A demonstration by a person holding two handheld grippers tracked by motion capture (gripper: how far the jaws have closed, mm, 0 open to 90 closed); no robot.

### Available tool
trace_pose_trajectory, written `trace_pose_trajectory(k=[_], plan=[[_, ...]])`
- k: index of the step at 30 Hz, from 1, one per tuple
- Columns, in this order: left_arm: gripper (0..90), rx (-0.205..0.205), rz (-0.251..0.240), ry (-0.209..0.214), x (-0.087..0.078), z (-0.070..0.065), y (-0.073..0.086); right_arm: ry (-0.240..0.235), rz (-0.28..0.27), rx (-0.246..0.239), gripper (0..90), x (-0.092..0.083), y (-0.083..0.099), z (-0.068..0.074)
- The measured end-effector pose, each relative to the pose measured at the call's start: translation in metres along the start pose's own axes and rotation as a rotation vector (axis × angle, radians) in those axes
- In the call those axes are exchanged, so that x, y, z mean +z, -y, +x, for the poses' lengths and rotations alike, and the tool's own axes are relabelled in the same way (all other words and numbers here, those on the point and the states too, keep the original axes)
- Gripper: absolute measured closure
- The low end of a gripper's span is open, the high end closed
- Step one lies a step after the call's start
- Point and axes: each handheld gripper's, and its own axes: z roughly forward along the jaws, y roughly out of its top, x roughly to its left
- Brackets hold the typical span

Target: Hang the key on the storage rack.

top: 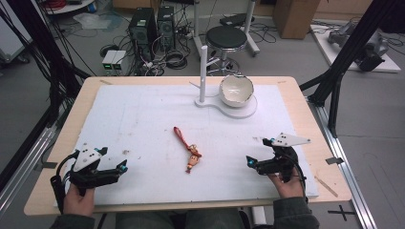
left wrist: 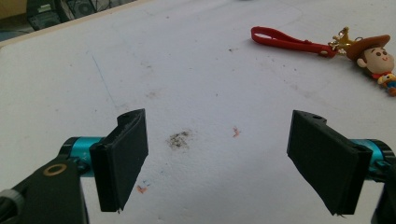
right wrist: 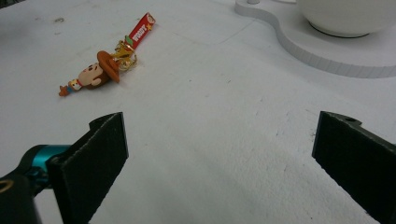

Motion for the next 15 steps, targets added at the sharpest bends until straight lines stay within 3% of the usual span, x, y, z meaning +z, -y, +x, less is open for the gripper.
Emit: trace_pose_trajectory(k=[15], plan=[[20.8,0.003,-0.003,0.005,-0.0011,0.0,0.0007,-0.019,0.01,-0.003,2.3,0.0021,-0.0017,0.0039]])
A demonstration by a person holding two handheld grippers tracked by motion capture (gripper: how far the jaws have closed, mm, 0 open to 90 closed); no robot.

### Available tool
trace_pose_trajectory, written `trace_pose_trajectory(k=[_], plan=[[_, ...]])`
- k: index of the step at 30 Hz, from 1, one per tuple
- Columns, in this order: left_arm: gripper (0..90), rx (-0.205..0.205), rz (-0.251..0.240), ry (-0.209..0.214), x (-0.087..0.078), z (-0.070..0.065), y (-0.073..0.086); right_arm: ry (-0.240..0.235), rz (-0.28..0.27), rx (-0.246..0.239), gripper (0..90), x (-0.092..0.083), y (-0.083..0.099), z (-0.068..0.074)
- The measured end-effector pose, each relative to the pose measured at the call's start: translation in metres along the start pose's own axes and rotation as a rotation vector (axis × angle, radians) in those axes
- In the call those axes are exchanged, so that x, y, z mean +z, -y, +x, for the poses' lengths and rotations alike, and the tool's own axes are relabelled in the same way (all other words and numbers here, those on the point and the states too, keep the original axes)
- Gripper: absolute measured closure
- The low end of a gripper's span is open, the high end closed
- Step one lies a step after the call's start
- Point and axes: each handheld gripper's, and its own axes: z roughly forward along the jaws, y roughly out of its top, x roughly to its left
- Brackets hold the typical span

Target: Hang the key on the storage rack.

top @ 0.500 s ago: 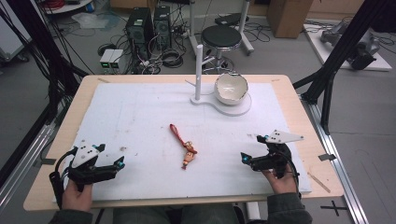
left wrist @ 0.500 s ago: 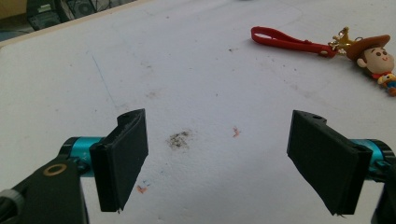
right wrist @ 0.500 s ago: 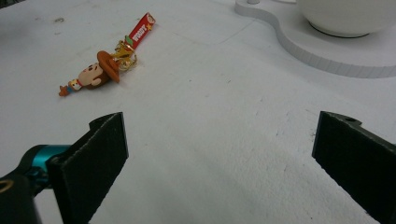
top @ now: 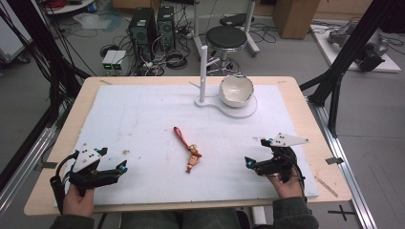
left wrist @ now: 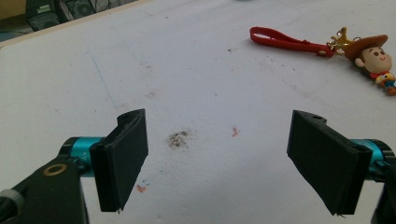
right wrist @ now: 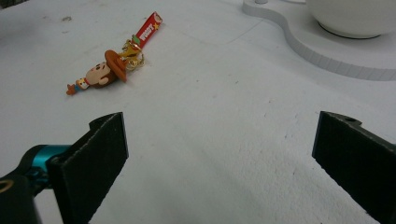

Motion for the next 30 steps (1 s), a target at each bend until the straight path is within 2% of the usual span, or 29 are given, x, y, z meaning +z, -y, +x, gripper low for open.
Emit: trace_pose_trajectory(k=[16,23,28,30], plan=[[20.8,0.002,-0.006,-0.002,-0.001,0.0,0.0,-0.006,0.003,-0.011,2.3,0.002,-0.004,0.004],[20.9,0.007,-0.009,0.001,-0.001,-0.001,0.0,-0.013,-0.006,-0.018,2.3,0.003,-0.009,0.008],[20.8,0.008,-0.011,0.0,-0.001,-0.002,-0.001,-0.017,0.011,-0.034,2.3,0.005,-0.015,0.011],[20.8,0.01,-0.011,0.0,-0.001,-0.002,-0.001,-0.035,0.008,-0.026,2.3,0.006,-0.019,0.011]])
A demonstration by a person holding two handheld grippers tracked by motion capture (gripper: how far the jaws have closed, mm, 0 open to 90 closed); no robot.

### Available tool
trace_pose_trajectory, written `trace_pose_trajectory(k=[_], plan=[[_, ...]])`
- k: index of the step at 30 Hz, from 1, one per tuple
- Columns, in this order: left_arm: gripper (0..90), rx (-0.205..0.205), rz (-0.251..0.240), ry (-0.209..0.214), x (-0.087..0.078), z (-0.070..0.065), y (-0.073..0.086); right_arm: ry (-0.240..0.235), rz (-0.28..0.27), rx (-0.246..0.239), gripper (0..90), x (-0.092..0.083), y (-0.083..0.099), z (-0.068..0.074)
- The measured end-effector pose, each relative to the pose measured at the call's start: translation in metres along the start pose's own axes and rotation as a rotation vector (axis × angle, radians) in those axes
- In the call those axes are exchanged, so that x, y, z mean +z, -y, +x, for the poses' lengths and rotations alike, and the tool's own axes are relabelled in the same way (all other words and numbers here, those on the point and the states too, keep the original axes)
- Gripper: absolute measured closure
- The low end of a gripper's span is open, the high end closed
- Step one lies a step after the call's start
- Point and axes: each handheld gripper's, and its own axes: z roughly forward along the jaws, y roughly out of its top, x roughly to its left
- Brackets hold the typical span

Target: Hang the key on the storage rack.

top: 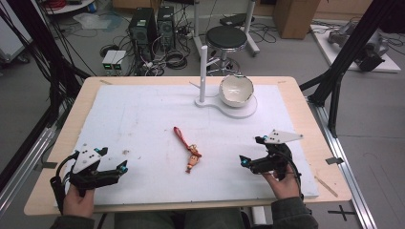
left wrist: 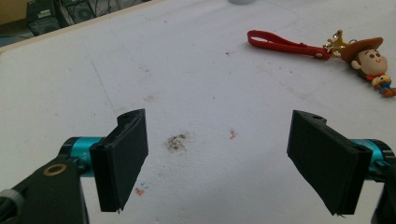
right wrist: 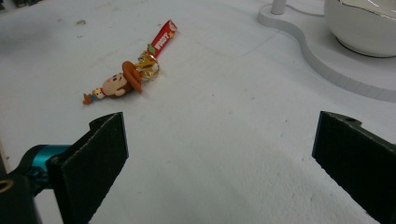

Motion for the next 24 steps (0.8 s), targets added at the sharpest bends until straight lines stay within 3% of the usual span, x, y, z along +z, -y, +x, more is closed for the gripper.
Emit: trace_pose_trajectory(k=[6,14,24], plan=[[20.8,-0.008,-0.002,-0.006,0.0,0.001,0.001,-0.02,0.003,-0.008,2.3,0.005,-0.009,0.002],[20.9,-0.007,-0.004,-0.006,-0.001,0.001,0.0,-0.047,0.046,-0.024,2.4,0.02,-0.026,0.009],[20.9,-0.004,-0.005,-0.004,-0.001,0.001,0.0,-0.054,0.041,-0.034,2.4,0.031,-0.048,0.019]])
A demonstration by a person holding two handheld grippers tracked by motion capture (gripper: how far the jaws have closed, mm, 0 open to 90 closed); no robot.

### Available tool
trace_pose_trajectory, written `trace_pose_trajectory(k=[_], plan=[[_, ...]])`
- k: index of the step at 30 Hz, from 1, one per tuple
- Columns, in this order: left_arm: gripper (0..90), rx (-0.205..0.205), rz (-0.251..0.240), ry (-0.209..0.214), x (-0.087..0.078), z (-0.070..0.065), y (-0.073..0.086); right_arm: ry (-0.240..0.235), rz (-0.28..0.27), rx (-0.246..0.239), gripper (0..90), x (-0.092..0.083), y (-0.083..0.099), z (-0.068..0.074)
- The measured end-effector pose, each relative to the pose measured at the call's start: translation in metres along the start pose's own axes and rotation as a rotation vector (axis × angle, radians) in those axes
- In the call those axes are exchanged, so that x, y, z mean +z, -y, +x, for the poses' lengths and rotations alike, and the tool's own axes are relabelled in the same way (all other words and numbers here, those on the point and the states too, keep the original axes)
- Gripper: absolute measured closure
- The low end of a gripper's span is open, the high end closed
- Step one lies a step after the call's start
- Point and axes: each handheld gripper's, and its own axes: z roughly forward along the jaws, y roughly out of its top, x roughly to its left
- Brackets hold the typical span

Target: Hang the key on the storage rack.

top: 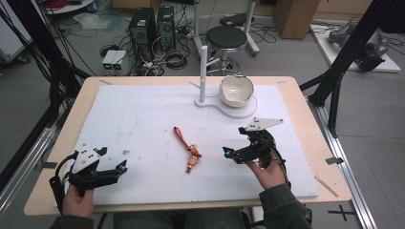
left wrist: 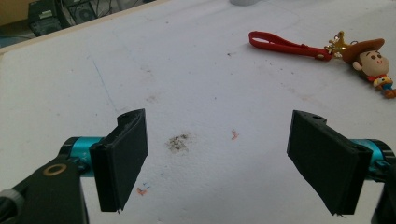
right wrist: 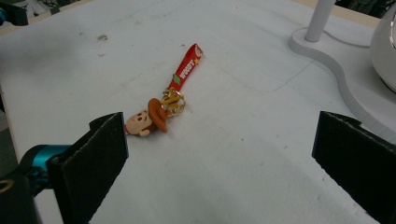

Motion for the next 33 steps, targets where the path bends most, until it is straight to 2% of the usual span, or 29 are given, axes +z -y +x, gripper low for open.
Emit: trace_pose_trajectory(k=[6,8,15,22,26,27,29,33], plan=[[20.8,0.001,-0.001,-0.003,0.0,0.0,0.0,-0.009,0.029,-0.012,4.6,0.01,-0.012,0.004],[20.9,0.0,0.0,-0.002,0.0,0.0,0.0,0.009,0.03,-0.028,4.6,0.013,-0.016,0.006],[20.8,0.002,0.0,-0.011,0.0,0.0,0.0,-0.005,0.03,-0.026,4.7,0.023,-0.027,0.011],[20.8,0.001,-0.003,-0.012,0.0,-0.001,0.0,-0.023,0.056,-0.045,6.0,0.039,-0.036,0.021],[20.8,-0.003,-0.005,-0.016,0.0,0.0,0.0,-0.039,0.075,-0.036,7.5,0.05,-0.041,0.024],[20.8,-0.001,-0.002,-0.016,0.0,0.0,0.0,-0.039,0.079,-0.039,8.9,0.054,-0.042,0.025],[20.8,0.002,-0.001,-0.016,0.0,0.0,0.0,-0.051,0.093,-0.051,19.2,0.058,-0.044,0.026],[20.8,0.0,-0.003,-0.013,0.0,0.0,0.0,-0.054,0.111,-0.07,19.4,0.073,-0.048,0.031]])
